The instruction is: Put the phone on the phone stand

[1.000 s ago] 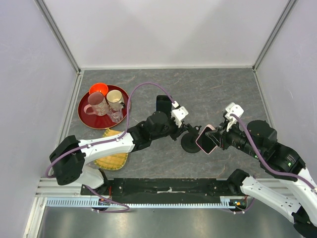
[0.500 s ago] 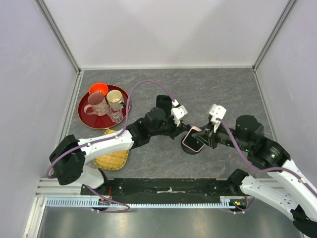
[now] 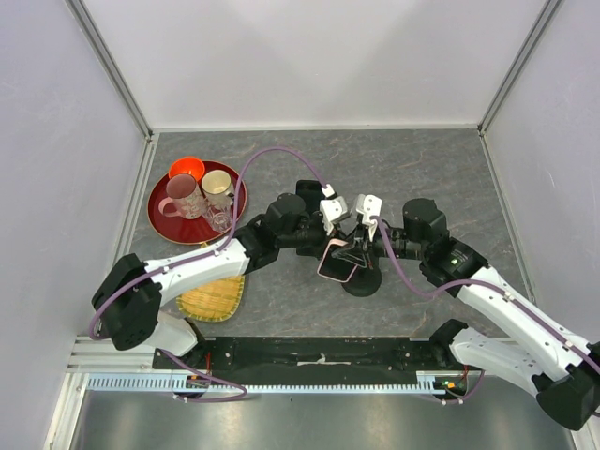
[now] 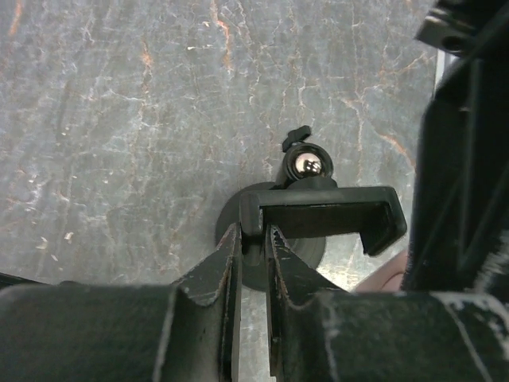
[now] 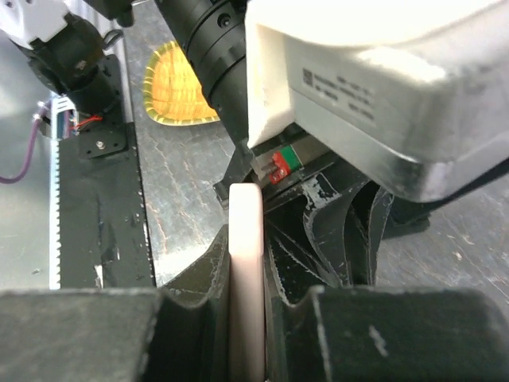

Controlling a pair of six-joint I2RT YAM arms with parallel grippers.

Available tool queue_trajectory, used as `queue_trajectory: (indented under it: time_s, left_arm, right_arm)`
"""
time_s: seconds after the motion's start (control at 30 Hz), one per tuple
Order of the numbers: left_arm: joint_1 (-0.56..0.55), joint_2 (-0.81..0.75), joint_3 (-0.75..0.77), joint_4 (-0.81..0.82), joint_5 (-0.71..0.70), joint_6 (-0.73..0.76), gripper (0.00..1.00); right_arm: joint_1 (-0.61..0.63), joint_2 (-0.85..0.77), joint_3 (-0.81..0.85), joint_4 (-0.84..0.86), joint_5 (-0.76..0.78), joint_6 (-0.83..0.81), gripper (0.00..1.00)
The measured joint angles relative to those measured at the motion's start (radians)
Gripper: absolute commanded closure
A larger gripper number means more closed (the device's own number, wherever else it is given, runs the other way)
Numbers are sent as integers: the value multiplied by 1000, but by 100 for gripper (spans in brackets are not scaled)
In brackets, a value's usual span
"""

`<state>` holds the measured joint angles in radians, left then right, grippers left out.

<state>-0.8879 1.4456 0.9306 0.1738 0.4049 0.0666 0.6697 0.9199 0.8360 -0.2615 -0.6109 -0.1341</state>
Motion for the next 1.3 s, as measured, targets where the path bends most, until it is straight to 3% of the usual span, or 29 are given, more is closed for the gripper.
queue_trajectory:
  time_s: [0.27, 0.5, 1.17, 1.3]
  left_arm:
    - [26, 2, 7, -18, 77, 35, 98]
    - [40, 17, 21, -24, 124, 59, 98]
    - [44, 16, 21, -23, 152, 80, 98]
    - [51, 38, 79, -117, 184, 142, 98]
  right_arm:
    - [-98, 40, -61, 149, -178, -16, 100]
    - [-111, 43, -82, 193, -208, -67, 100]
    - [-84, 15, -7, -59, -40, -260, 100]
    - [-89, 60, 35, -100, -60, -271, 100]
